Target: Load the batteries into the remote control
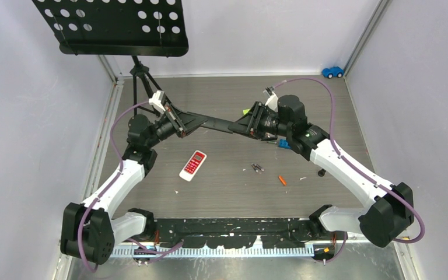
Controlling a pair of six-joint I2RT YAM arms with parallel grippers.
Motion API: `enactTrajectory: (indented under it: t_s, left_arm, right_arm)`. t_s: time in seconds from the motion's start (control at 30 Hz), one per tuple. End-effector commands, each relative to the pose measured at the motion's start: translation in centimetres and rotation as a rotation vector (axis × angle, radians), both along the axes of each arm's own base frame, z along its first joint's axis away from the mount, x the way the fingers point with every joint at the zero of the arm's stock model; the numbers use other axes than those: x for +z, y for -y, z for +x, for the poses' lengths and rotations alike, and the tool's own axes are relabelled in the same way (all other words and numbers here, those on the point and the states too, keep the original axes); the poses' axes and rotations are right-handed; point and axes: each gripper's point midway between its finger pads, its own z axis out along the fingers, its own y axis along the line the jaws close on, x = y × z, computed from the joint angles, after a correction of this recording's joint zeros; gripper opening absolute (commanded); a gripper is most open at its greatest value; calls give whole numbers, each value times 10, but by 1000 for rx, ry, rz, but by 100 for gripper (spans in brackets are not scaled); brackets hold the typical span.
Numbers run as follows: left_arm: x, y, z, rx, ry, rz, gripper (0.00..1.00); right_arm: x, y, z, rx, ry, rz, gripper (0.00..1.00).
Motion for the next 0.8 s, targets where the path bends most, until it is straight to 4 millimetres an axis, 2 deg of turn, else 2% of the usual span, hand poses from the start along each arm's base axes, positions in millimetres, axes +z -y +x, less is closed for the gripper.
enactTrajectory:
  t_s: [0.0, 0.17, 0.3, 0.4, 0.47, 0.53, 0.6, 0.67, 0.77]
  left_arm:
    - [29, -2, -1, 4, 122, -5, 0]
    - [19, -1, 4, 9, 113, 40, 0]
    - [13, 0, 4, 4, 100, 50, 0]
    - [12, 0, 3, -1, 94, 48, 0]
    - [12, 0, 2, -4, 95, 48, 0]
    - [13, 0, 1, -4, 97, 48, 0]
    - [13, 0, 1, -6, 96, 48, 0]
    - [13, 1, 1, -10, 92, 46, 0]
    - [13, 1, 1, -11, 90, 43, 0]
  right_arm:
    - [-21, 15, 6, -50, -39, -120, 32]
    - [-16, 14, 5, -44, -40, -107, 29]
    - [-4, 5, 3, -17, -18, -27, 27]
    - [-5, 2, 5, -15, -24, -12, 27]
    - [-9, 2, 6, -18, -30, -18, 34]
    - [-14, 5, 7, -32, -35, -36, 50]
    - [-18, 7, 7, -43, -37, -49, 61]
    - [-18, 5, 6, -36, -36, -35, 66]
    - [-11, -1, 5, -8, -25, 17, 67]
